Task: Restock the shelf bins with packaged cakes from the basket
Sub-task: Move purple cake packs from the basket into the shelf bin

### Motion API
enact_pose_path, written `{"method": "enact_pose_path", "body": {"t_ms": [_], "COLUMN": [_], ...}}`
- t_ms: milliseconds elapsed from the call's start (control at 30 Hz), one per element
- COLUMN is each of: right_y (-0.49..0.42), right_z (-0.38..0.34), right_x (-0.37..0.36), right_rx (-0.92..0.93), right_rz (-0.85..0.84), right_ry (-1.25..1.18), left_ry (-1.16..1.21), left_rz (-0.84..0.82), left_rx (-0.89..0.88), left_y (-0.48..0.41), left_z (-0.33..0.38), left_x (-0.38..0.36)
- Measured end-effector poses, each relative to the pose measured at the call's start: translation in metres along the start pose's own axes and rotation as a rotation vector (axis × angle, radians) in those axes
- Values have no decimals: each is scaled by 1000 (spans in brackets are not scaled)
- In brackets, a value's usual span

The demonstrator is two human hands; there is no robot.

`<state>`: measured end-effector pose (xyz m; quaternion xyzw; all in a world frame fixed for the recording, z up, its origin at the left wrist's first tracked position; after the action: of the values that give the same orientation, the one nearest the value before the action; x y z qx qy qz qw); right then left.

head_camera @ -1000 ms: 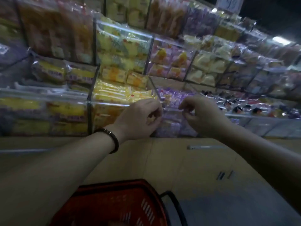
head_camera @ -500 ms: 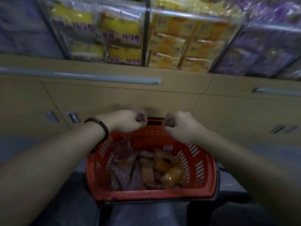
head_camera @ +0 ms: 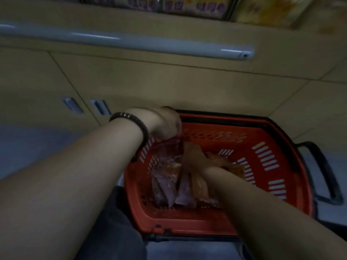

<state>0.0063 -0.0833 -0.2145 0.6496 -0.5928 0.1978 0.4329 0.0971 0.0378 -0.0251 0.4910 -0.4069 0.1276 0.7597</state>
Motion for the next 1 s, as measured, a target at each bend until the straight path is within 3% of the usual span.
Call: {"method": "enact_pose_path", "body": {"t_ms": [200,367,567,700,767,900,1000], "right_y": [-8,0,28,67,91,142,170], "right_z": [-2,11,-3,-11,-17,-29,-39], "right_x": [-17,-1,80,119,131,149,162], "right_rx": [-52,127,253,190,156,46,40], "right_rz": [102,125,137,218,343,532,585], "right_ry": [-29,-8,-170,-279,-471,-890,-1094], "left_ry": [-18,-40,40,461,702,1045,1227], "left_rz": [-13,8,77,47,23,125,-46], "left_rx": [-2,-3,-30,-133,-89,-73,-216], "left_y": [-4,-17,-12,0,15,41,59], "left_z": [5,-1,-16,-23,-22,-1,30], "left_x": [-2,-4,-9,-5,-3,-15,-23]}}
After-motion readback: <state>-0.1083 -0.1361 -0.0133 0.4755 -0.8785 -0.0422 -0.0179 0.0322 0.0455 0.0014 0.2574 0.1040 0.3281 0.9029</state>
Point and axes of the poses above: each hand's wrist, its own y-axis away from the middle knuckle, its own x-axis out of the back of the hand, z = x × y, the point moved 1 cm from there along -y, towards the middle knuckle, and after that the axes turned 11 degrees about x, right-handed, at the moved point
